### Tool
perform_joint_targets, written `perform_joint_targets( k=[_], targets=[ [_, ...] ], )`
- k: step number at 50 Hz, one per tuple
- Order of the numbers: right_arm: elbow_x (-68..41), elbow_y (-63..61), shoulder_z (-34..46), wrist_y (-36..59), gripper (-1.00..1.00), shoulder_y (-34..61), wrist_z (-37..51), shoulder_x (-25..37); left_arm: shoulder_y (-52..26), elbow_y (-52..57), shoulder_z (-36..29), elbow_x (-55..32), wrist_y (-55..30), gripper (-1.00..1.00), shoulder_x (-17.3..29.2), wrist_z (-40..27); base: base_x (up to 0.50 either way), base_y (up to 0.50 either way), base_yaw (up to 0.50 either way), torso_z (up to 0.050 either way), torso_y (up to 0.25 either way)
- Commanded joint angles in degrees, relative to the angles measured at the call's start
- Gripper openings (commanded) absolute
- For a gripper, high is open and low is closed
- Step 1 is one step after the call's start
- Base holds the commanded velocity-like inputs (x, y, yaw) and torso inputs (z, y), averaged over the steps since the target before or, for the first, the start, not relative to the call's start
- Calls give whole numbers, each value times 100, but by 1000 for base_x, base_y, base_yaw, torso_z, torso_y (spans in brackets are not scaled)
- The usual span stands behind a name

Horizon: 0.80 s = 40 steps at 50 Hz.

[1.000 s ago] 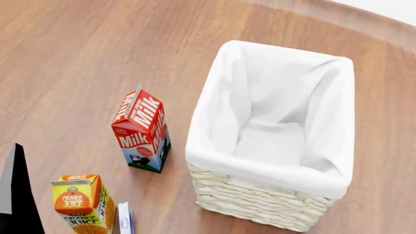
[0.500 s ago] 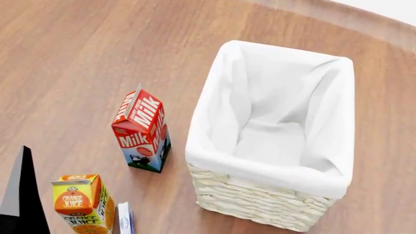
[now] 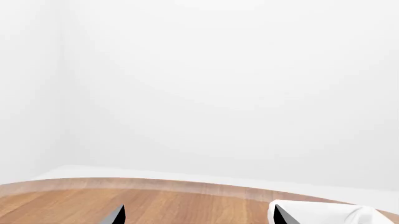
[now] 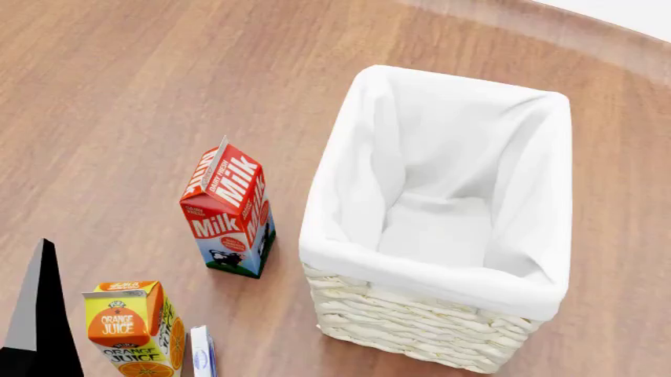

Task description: Pick up the alphabet soup and the tomato sauce, and put them in the basket.

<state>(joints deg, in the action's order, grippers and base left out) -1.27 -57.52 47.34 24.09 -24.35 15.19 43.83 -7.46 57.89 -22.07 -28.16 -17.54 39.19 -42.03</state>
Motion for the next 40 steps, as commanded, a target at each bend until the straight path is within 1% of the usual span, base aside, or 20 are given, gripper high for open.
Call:
perform_joint_targets(
  k=[1,3,5,8,11,13,15,20,24,25,27,32,34,36,40],
  targets=[
    [405,-244,159,689,100,-72,140,-89,-16,-50,-66,12,49,100,34,-28,0,0,0,0,0],
    [1138,-246,101,1042,100,-250,-29,-333,-34,-26,-91,23,28,100,39,-37,0,0,0,0,0],
    [1343,-245,-203,988,100,-540,-391,-539,-47,-46,-109,25,42,100,34,-29,0,0,0,0,0],
    [2107,-242,-367,1098,100,-855,-913,-899,-35,-74,-143,49,66,100,29,-21,0,0,0,0,0],
    [2430,-227,-406,1148,100,-967,-1095,-1073,-37,-72,-135,32,68,100,49,-36,0,0,0,0,0],
    [2770,-239,-407,1359,100,-1049,-1212,-1267,-38,-76,-134,35,81,100,57,-39,0,0,0,0,0],
    [2817,-236,-507,1234,100,-1165,-1434,-1328,-62,-48,-137,15,49,100,66,-61,0,0,0,0,0],
    [3334,-235,-782,1139,100,-1477,-2093,-1766,-85,-18,-173,21,21,100,79,-91,0,0,0,0,0],
    [3275,-222,-941,1171,100,-1518,-2319,-1926,-69,-83,-200,55,86,100,76,-70,0,0,0,0,0],
    [3420,-219,-966,1368,100,-1534,-2359,-2060,-70,-95,-202,57,95,100,78,-67,0,0,0,0,0],
    [3409,-175,-941,1252,100,-1557,-2394,-2038,-71,-86,-209,54,91,100,83,-77,0,0,0,0,0],
    [2984,-192,-1172,1337,100,-1610,-2570,-2175,-89,-61,-210,26,59,100,104,-115,0,0,0,0,0],
    [3041,-205,-1217,1519,100,-1609,-2639,-2285,-87,-62,-215,29,66,100,110,-122,0,0,0,0,0],
    [2809,-151,-1370,1485,100,-1582,-2691,-2325,-86,-58,-223,26,67,100,115,-131,0,0,0,0,0],
    [2750,-70,-1465,1517,100,-1519,-2698,-2360,-76,-113,-242,51,122,100,115,-113,0,0,0,0,0]
  ],
)
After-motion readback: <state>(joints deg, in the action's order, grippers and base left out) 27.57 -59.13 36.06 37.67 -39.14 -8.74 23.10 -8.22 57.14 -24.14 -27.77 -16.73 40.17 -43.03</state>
